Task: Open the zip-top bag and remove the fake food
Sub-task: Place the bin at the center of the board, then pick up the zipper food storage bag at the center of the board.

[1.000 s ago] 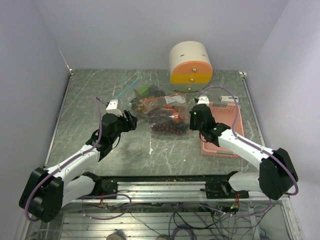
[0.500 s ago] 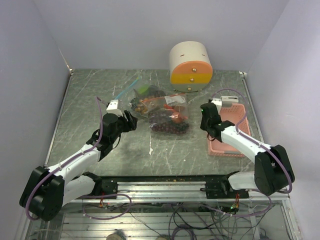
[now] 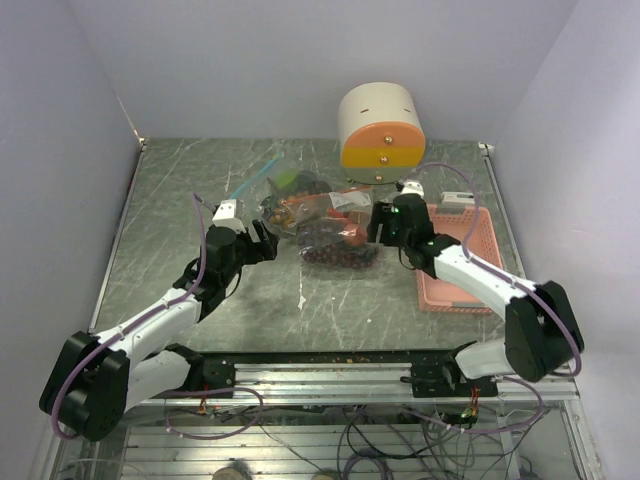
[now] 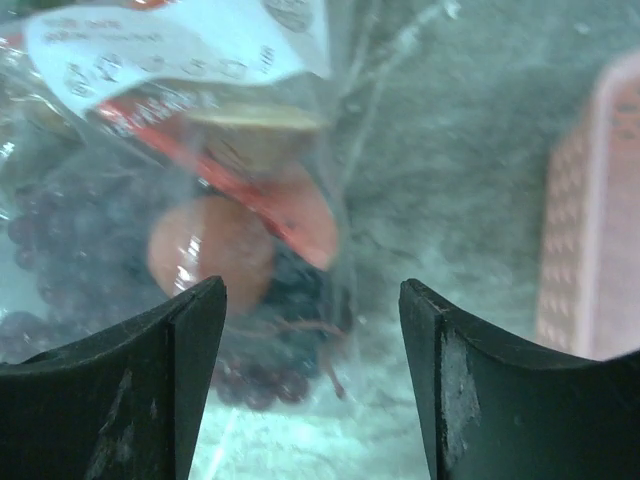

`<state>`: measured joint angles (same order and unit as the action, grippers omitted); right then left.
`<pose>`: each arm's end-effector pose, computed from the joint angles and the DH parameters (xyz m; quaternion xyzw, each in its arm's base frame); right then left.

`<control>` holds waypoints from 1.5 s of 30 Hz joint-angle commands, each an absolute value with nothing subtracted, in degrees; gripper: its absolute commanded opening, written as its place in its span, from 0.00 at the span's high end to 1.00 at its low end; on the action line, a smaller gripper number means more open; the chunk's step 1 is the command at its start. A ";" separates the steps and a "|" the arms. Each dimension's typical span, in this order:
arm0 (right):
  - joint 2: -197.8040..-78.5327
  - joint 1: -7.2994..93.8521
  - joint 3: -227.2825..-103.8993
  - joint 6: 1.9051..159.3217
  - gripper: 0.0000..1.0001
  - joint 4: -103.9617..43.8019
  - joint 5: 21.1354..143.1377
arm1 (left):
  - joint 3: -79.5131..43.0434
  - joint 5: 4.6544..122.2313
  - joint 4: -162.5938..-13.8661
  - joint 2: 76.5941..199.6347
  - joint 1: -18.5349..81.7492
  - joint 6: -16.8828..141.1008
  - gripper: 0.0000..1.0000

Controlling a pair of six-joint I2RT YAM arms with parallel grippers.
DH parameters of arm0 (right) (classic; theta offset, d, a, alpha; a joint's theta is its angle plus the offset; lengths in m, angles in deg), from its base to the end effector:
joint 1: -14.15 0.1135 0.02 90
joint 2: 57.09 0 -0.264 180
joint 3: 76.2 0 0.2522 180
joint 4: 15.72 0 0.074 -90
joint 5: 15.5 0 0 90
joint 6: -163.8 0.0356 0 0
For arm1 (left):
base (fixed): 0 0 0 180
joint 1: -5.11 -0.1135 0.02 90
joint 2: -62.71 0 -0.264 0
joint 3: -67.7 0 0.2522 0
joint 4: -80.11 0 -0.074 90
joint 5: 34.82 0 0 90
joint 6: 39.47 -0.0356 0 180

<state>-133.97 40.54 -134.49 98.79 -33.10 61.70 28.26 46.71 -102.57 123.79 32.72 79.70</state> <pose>0.2607 0.1205 0.2264 0.0398 0.8859 0.1062 0.4498 0.2063 -0.1020 0.2161 -0.0540 0.8110 -0.2226 0.5383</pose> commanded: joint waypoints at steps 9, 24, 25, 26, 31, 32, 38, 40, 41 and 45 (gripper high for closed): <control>-152.09 47.11 -144.25 95.57 0.40 -23.46 65.33 | 26.59 46.33 -105.17 125.84 33.23 80.58 0.01; -140.96 63.85 -125.79 95.96 1.00 -13.46 52.92 | 27.52 46.49 -106.65 125.51 33.23 81.12 0.17; -140.55 64.62 -124.87 95.93 1.00 -13.49 52.66 | 27.48 46.49 -106.53 125.45 33.19 81.09 0.18; -140.24 65.40 -123.72 95.82 1.00 -13.26 52.06 | 27.48 46.42 -106.40 125.36 33.23 81.04 0.18; -138.61 67.36 -119.39 96.64 0.85 -11.76 47.36 | 27.56 46.38 -106.26 124.75 33.23 81.03 0.18; -137.39 67.38 -119.18 96.76 0.74 -12.09 46.51 | 27.57 46.26 -106.16 124.64 33.23 80.95 0.17; -125.24 65.59 -122.65 93.38 0.31 -18.21 38.27 | 27.23 49.25 -106.52 125.36 33.23 80.42 0.18; -122.31 61.84 -123.82 93.47 0.30 -18.85 42.60 | 27.34 50.81 -107.62 125.87 33.23 80.65 0.17; -121.55 58.98 -124.14 94.29 0.29 -18.73 46.66 | 27.40 51.15 -107.92 126.04 33.23 80.68 0.16; -123.61 46.55 -124.84 98.91 0.29 -15.77 62.39 | 27.38 51.08 -107.62 125.56 33.23 80.42 0.14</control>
<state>-121.82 55.30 -123.52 95.51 -16.51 49.28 28.26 49.07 -105.24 125.71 32.72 80.92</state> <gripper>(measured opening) 0.710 0.849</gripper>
